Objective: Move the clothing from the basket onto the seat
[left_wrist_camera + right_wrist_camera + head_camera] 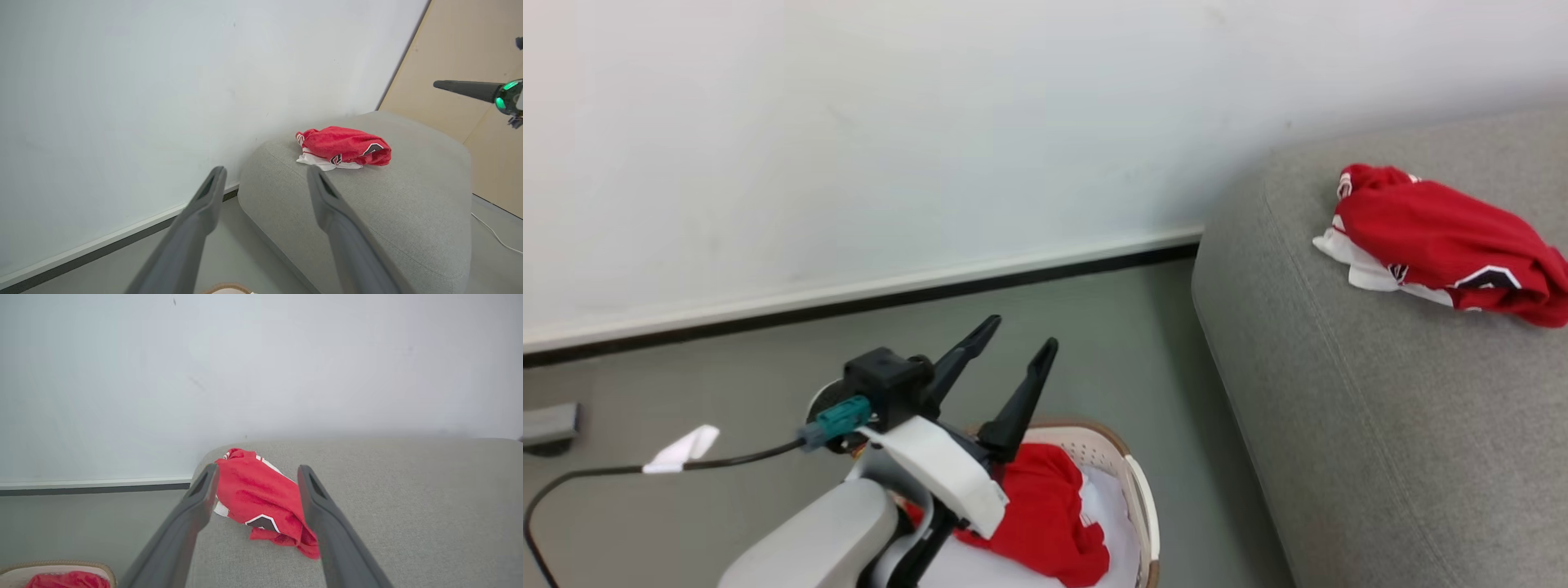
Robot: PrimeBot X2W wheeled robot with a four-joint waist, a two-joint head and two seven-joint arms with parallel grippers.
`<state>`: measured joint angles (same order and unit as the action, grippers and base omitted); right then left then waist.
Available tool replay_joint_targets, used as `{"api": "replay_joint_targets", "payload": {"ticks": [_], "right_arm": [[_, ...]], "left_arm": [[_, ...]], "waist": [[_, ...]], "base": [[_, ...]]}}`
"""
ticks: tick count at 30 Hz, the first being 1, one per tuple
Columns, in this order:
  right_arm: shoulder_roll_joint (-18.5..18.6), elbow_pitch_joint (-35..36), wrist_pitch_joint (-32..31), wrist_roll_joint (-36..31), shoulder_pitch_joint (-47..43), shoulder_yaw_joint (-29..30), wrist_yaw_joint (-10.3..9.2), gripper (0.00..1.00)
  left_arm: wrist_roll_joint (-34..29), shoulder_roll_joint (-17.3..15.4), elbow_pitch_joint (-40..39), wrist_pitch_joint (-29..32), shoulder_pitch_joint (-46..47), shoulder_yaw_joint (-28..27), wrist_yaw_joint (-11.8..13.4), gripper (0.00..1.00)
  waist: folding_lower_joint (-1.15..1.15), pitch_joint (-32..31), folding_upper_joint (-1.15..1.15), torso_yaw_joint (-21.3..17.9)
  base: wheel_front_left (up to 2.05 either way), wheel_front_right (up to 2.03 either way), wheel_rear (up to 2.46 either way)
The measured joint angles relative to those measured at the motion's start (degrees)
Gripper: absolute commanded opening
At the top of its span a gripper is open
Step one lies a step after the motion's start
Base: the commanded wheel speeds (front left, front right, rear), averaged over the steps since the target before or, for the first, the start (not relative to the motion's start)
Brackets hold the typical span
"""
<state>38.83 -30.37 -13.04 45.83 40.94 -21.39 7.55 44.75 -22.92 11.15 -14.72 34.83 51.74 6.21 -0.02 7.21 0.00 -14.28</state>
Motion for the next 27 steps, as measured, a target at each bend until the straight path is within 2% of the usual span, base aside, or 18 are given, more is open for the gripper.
{"api": "replay_joint_targets", "payload": {"ticks": [7, 17, 20, 25, 27], "right_arm": [[-3.69, 9.40, 8.83, -3.37, -4.37, 2.01, 0.00, 1.00], [-13.35, 15.14, 18.48, -9.29, -15.03, 6.84, 0.00, 1.00], [-16.02, 15.74, 21.54, -11.63, -18.90, 9.09, 0.00, 1.00], [-20.17, 15.82, 25.61, -15.06, -25.63, 10.78, 0.00, 1.00], [-22.01, 15.00, 26.07, -14.36, -27.85, 10.81, 0.00, 1.00]], "left_arm": [[0.22, -1.58, -1.72, -0.35, -4.13, -7.19, 2.11, 1.00], [-2.35, -2.89, -4.23, -0.41, -12.21, -19.51, 4.09, 1.00], [-4.12, -2.22, -4.57, -0.41, -15.55, -23.43, 4.53, 1.00], [-7.37, 1.09, -5.26, -0.41, -20.81, -30.27, 4.39, 1.00], [-10.18, 2.15, -5.34, -0.41, -22.84, -32.56, 4.42, 1.00]], "waist": [[0.00, -3.34, 0.00, 2.43], [0.01, -4.53, 0.00, 6.29], [0.01, -4.83, 0.00, 7.13], [0.01, -5.07, 0.00, 8.22], [0.01, -5.20, 0.00, 8.49]], "base": [[0.00, 0.00, 0.00], [0.00, 0.00, 0.00], [0.00, 0.00, 0.00], [0.00, 0.00, 0.00], [0.00, 0.00, 0.00]]}}
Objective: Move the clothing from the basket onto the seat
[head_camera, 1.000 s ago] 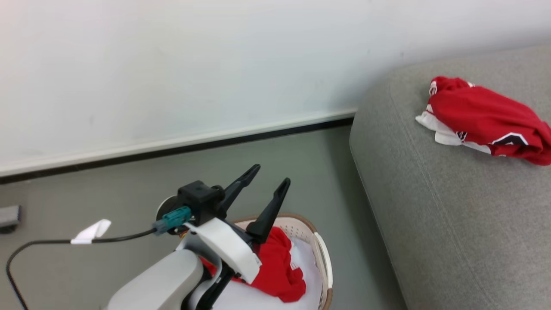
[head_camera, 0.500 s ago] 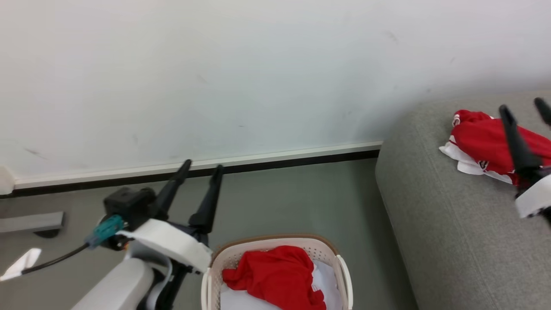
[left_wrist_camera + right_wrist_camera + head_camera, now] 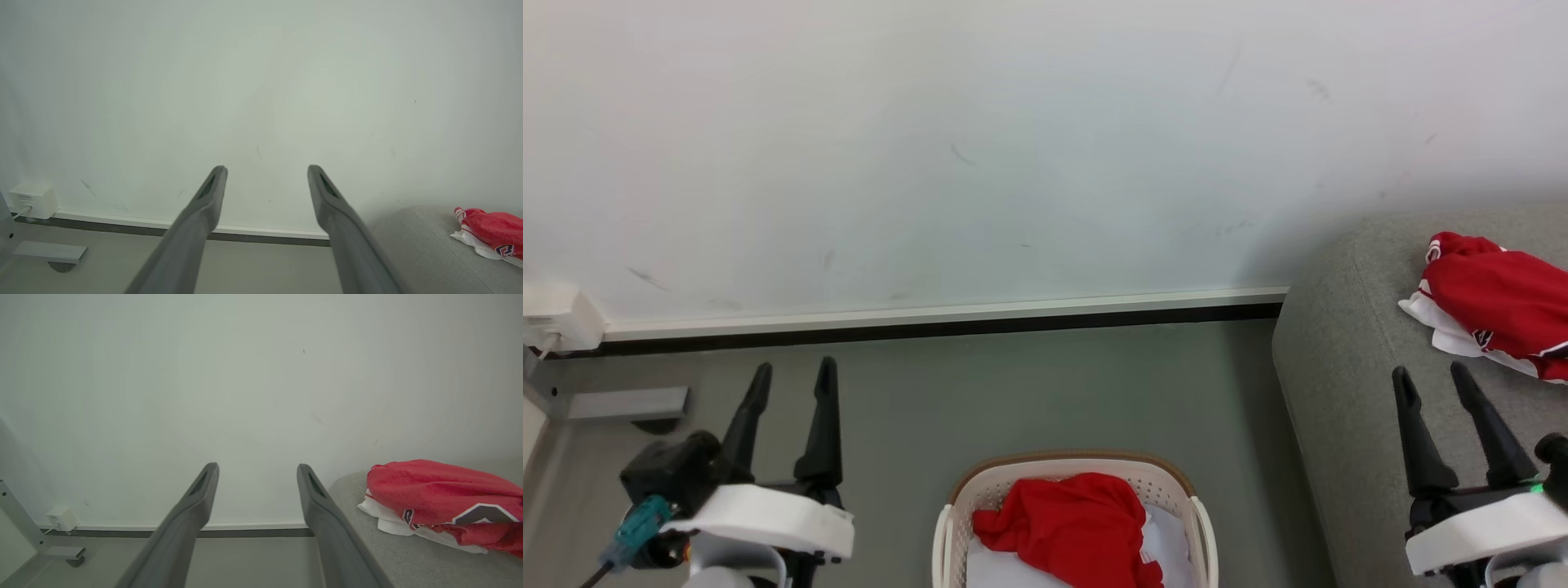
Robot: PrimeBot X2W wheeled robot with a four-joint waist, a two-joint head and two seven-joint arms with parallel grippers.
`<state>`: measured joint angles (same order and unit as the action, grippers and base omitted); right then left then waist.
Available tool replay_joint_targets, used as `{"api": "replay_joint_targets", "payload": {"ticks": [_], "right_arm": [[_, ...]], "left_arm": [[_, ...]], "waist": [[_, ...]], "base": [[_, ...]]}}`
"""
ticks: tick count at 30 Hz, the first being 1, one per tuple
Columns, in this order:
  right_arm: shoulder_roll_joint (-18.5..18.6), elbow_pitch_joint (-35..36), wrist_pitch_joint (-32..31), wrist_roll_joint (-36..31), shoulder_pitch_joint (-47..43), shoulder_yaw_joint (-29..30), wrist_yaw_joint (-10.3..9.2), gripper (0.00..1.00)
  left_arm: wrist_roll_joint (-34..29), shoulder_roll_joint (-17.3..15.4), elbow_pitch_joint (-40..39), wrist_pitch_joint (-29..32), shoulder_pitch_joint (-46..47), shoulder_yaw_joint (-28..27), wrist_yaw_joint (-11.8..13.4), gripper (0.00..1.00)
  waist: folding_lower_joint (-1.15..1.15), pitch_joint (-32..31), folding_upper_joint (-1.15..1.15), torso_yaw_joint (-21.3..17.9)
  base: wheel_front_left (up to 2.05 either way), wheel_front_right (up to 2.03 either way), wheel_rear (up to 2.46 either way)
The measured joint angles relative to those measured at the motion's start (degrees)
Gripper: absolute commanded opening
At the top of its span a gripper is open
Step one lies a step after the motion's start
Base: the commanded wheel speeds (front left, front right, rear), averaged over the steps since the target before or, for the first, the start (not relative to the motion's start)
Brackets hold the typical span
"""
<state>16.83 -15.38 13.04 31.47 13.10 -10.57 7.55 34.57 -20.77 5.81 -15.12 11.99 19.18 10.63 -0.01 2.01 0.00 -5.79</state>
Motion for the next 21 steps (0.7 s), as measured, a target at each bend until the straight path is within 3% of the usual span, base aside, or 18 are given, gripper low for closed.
{"api": "replay_joint_targets", "payload": {"ticks": [11, 21], "right_arm": [[-3.92, 1.38, 1.96, -4.56, -3.70, 1.80, 0.00, 1.00], [-6.55, 3.59, 2.00, -8.79, -5.08, 3.88, 0.00, 1.00]], "left_arm": [[-10.74, 9.16, -1.25, -0.01, -8.29, -13.35, -5.70, 1.00], [-17.56, 15.05, -0.04, -0.01, -9.68, -19.37, -11.20, 1.00]], "waist": [[0.00, 0.01, 0.00, 1.15], [0.01, 0.47, 0.00, 1.68]], "base": [[0.00, 0.00, 0.00], [0.00, 0.00, 0.00]]}}
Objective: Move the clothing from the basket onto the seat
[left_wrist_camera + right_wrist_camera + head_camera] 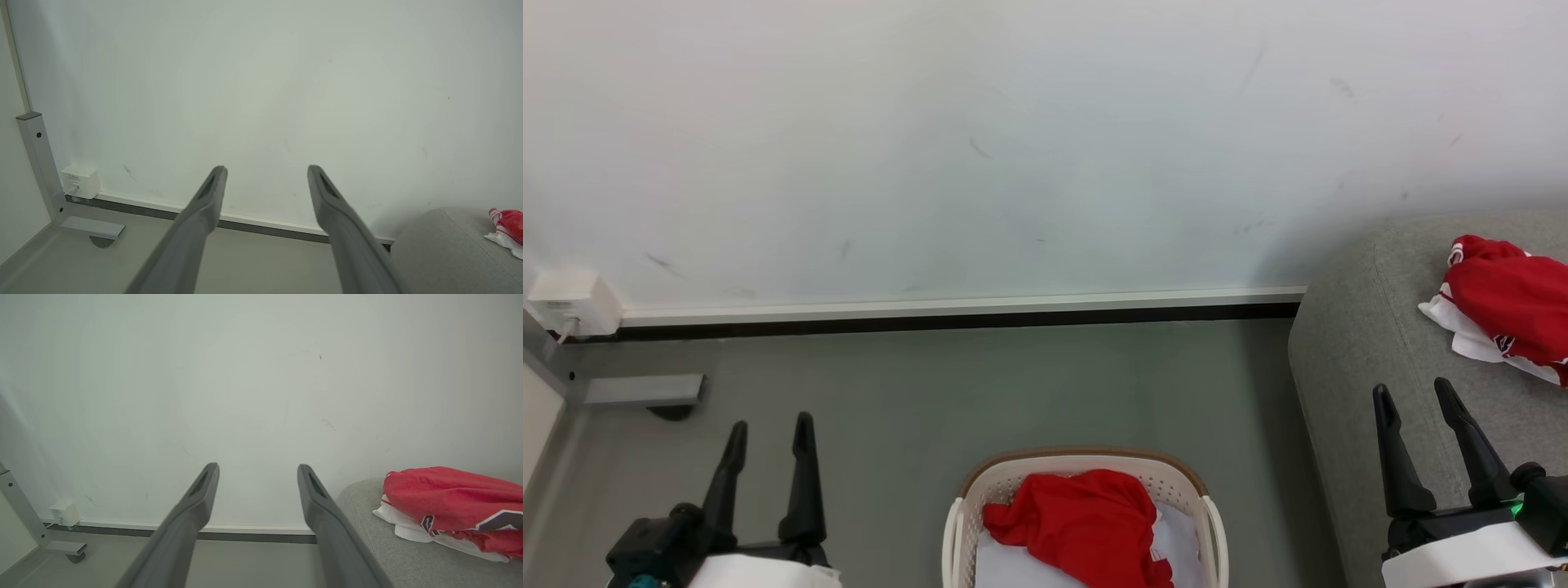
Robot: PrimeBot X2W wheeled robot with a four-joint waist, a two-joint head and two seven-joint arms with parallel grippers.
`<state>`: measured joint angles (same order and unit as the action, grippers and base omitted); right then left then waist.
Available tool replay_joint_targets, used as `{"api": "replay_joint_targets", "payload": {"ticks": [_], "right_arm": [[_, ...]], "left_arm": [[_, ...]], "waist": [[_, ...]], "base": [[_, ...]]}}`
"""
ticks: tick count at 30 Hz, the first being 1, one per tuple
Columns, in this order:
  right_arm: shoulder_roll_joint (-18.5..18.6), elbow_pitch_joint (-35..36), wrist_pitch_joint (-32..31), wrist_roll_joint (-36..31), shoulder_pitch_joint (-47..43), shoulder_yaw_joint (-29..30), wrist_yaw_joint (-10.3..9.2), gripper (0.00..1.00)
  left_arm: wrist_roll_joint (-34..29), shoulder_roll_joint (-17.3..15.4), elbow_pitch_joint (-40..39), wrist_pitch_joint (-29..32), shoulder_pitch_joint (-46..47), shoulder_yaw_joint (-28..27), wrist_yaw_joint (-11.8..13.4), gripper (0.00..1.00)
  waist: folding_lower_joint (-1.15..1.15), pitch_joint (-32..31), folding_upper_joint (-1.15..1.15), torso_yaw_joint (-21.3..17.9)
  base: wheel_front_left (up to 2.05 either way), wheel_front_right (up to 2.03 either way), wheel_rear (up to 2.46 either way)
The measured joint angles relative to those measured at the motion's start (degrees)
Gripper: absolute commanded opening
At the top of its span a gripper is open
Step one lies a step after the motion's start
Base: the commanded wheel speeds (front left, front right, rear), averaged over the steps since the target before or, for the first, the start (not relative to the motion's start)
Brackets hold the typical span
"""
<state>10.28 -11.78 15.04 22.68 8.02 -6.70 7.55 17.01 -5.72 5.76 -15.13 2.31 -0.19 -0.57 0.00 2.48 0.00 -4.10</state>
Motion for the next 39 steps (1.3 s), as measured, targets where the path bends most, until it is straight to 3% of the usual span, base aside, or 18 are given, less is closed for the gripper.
{"api": "replay_joint_targets", "payload": {"ticks": [9, 24, 39], "right_arm": [[-0.30, -0.86, 0.00, -0.36, 0.01, -0.38, 0.00, 1.00], [-0.23, -1.46, 0.00, 0.07, 0.40, -0.64, 0.00, 1.00], [0.83, -1.13, 0.11, 0.70, 7.22, -0.79, 0.00, 1.00]], "left_arm": [[-2.85, 1.88, 1.22, 0.00, 0.34, -3.16, -2.97, 1.00], [-4.56, 2.80, 2.52, 0.00, 1.30, -4.85, -4.79, 1.00], [-4.92, 2.89, 5.41, 0.00, 7.94, 0.83, -6.06, 1.00]], "waist": [[0.00, 0.32, 0.00, -0.37], [0.00, 0.85, 0.00, -1.11], [0.01, 7.01, 0.00, -3.14]], "base": [[0.00, 0.00, 0.00], [0.00, 0.00, 0.00], [0.00, 0.00, 0.00]]}}
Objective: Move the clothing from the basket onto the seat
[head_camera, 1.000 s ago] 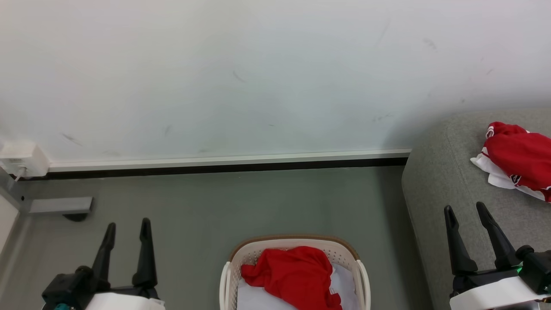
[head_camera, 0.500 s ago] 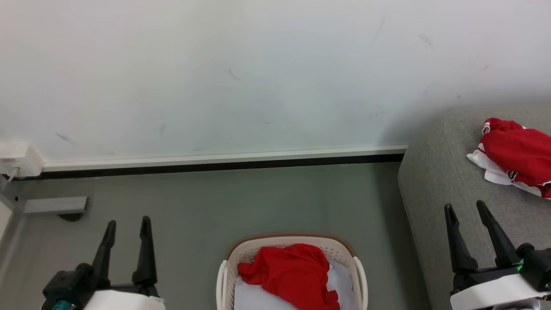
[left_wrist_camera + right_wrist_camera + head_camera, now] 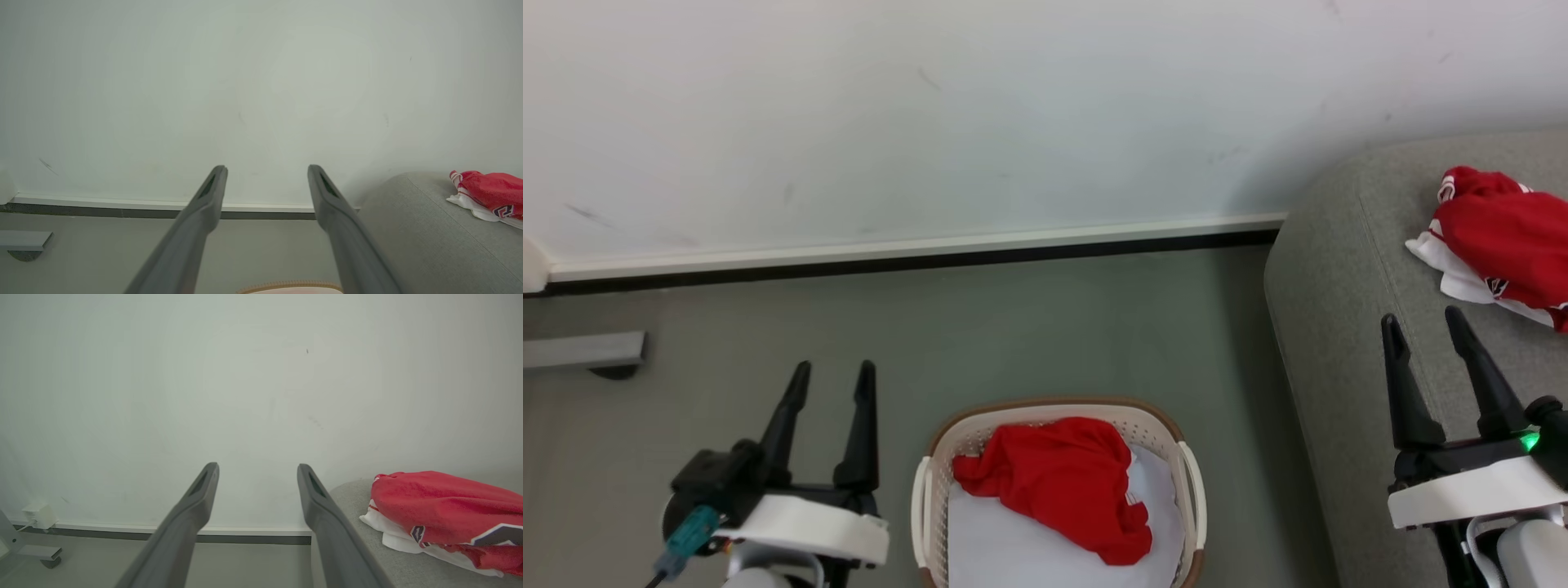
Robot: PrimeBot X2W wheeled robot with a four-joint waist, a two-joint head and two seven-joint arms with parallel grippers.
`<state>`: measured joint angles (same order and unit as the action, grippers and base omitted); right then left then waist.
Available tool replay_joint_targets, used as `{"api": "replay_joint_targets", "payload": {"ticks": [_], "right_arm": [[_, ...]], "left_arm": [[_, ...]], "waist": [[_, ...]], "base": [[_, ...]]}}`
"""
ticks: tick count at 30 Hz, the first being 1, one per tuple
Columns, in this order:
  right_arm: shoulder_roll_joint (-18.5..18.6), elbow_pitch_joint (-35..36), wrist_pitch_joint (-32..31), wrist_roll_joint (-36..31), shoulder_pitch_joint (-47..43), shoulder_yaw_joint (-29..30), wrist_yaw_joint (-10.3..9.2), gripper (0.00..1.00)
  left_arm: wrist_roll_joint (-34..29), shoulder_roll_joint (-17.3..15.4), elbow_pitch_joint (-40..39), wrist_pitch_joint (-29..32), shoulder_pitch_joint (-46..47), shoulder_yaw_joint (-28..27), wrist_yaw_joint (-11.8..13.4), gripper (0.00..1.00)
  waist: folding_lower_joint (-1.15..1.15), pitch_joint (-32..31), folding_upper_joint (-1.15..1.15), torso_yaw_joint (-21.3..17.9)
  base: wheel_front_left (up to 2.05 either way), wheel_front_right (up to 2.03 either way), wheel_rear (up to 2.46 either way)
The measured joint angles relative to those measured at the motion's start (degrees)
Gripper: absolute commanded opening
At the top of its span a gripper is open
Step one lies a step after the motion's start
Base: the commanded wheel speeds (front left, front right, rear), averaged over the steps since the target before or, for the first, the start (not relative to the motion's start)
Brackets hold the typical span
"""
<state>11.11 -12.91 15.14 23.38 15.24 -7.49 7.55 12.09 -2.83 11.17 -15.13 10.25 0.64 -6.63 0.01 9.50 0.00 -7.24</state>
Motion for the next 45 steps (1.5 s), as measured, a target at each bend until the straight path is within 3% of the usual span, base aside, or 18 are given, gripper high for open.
{"api": "replay_joint_targets", "payload": {"ticks": [10, 20, 32, 45], "right_arm": [[1.24, 1.59, -0.01, 0.40, 4.29, 1.22, 0.00, 1.00], [-0.43, 4.54, 0.00, 1.42, 9.25, 1.56, 0.00, 1.00], [-2.64, 7.81, 0.00, 0.86, 14.44, 3.79, 0.00, 1.00], [-4.57, 11.34, 0.01, -0.22, 19.23, 4.99, 0.00, 1.00]], "left_arm": [[-0.44, -0.01, 6.67, 0.00, 6.70, 5.28, -0.51, 1.00], [-0.81, -2.43, 13.82, 0.00, 13.93, 8.46, -0.75, 1.00], [-0.31, -5.34, 24.26, 0.80, 24.35, 16.26, -0.86, 1.00], [2.03, -5.77, 38.21, 4.00, 35.90, 24.31, -0.89, 1.00]], "waist": [[0.00, 5.70, 0.00, -2.54], [0.00, 13.28, 0.00, -5.88], [0.01, 22.94, 0.00, -8.47], [0.00, 32.62, 0.00, -10.79]], "base": [[0.00, 0.00, 0.00], [0.00, 0.00, 0.00], [0.00, 0.00, 0.00], [0.00, 0.00, 0.00]]}}
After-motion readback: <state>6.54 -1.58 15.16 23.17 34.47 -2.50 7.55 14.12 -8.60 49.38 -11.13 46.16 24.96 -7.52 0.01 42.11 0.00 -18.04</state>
